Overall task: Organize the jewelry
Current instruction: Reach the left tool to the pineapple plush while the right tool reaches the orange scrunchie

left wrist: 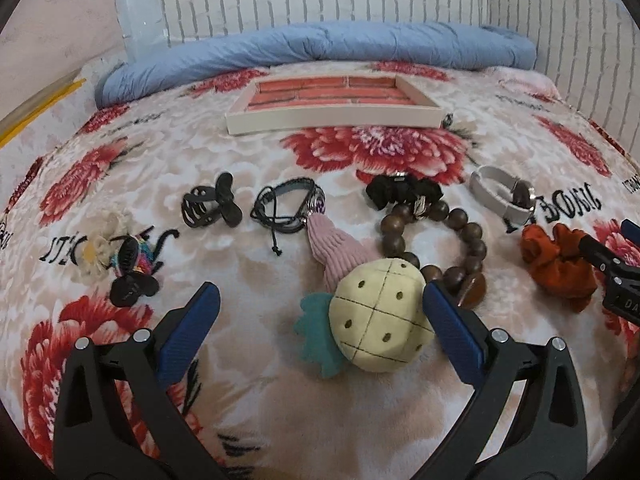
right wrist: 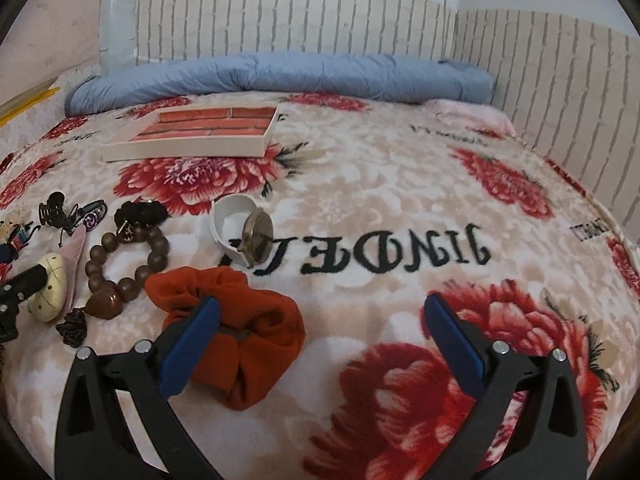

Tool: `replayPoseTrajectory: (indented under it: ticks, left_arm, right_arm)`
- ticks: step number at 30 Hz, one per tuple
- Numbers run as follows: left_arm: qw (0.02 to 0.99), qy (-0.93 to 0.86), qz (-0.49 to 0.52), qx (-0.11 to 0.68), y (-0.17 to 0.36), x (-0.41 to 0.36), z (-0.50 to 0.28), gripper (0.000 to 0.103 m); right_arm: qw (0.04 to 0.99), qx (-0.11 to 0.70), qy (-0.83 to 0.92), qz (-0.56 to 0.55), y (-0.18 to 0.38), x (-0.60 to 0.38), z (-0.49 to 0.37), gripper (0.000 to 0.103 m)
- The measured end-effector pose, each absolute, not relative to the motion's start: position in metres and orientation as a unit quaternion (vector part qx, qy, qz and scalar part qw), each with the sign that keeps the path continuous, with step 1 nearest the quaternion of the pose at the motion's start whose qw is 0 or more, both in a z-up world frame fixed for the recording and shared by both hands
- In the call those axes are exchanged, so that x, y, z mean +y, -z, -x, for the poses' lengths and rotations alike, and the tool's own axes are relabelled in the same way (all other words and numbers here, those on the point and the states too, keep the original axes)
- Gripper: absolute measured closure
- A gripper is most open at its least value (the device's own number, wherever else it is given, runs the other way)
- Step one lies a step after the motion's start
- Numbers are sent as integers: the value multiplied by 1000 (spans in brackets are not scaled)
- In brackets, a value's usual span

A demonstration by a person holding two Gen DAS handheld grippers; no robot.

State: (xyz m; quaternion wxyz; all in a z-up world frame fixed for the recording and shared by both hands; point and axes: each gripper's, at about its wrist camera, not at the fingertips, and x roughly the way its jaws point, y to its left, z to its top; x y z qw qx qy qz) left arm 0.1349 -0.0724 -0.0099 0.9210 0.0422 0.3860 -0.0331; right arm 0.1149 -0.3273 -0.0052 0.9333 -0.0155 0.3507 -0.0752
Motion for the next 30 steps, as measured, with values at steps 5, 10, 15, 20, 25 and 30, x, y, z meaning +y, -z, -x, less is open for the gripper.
replayPoseTrajectory:
  ticks: [5,10,15,20,25,30]
  left_arm:
    - [916,41,-46,397,18,-77,-142,4]
    - [908,55,-48,412,28,-80,-145,4]
    - [903,66,-23,423,31,-74,-148,4]
    - [901,69,-25,428,32,-75,-146,4]
    - [904,71,-27,421,30,-72,-140,9]
    - [906,84,-40,412,27,-74,-134,22]
  right_arm:
    - [925,373,71,7,14,-330,-124,4]
    - [920,386,66,9,21,-327,-127,4]
    - [916,396,59,-2,24,-331,-129,4]
    - [913,406,49,-16,27,-334,-132,4]
    - [912,407,46,-14,28,-333,-132,9]
    - [909,415,29,-4,29,-327,-133,27]
